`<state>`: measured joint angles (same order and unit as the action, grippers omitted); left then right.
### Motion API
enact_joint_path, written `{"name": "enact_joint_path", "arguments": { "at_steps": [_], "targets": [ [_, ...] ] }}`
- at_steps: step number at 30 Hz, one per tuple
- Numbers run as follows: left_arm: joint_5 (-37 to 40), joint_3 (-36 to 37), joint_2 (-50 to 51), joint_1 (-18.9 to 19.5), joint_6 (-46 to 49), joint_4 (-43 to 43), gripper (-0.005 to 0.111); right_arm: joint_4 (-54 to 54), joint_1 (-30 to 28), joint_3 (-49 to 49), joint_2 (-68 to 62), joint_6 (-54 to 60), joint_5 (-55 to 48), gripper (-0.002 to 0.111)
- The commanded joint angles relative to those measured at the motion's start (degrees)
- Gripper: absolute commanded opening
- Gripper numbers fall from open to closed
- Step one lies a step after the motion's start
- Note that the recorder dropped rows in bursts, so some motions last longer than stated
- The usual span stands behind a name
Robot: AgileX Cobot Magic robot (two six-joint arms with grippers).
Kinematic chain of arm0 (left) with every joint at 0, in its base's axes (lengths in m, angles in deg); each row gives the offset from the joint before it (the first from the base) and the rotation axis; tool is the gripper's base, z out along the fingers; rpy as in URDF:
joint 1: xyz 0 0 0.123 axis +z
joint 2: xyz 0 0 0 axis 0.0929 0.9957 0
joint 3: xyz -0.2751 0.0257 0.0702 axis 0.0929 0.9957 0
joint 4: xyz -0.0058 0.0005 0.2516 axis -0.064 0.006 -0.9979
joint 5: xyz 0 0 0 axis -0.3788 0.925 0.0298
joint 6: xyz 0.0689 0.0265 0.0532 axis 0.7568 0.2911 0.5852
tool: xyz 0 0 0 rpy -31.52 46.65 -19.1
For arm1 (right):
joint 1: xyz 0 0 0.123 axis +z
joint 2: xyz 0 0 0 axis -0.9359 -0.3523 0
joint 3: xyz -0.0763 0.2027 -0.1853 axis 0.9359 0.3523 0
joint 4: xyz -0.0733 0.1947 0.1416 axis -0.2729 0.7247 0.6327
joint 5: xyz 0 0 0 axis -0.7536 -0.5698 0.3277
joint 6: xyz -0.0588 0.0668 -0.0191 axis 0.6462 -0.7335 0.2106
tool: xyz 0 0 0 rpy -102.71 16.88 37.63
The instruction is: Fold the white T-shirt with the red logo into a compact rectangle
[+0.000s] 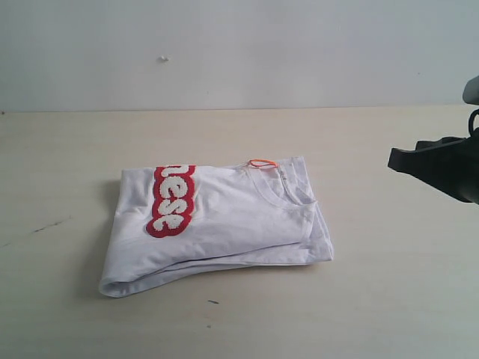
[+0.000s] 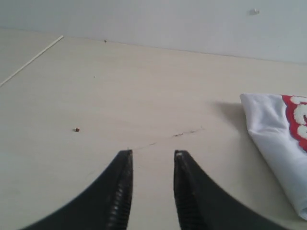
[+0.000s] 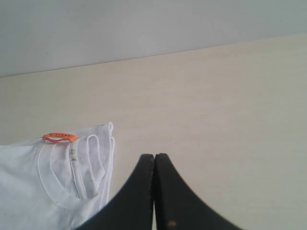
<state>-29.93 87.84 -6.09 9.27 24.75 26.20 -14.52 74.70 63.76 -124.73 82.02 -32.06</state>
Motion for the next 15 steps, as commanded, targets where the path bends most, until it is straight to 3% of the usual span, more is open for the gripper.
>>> {"name": "enact_joint_path", "arguments": {
  "at_steps": [1, 11, 15],
  "targets": [
    [-0.3, -0.1, -0.4, 0.1, 11.5, -1.0, 0.031, 0.0, 0.0, 0.2, 0.4, 0.0, 0.8, 0.0],
    [-0.5, -0.1, -0.4, 0.1, 7.4, 8.0, 0.031, 0.0, 0.0, 0.2, 0.4, 0.0, 0.8, 0.0],
    [-0.5, -0.1, -0.4, 0.1, 7.6, 7.7, 0.031, 0.0, 0.0, 0.2, 0.4, 0.0, 0.8, 0.0]
  ]
}}
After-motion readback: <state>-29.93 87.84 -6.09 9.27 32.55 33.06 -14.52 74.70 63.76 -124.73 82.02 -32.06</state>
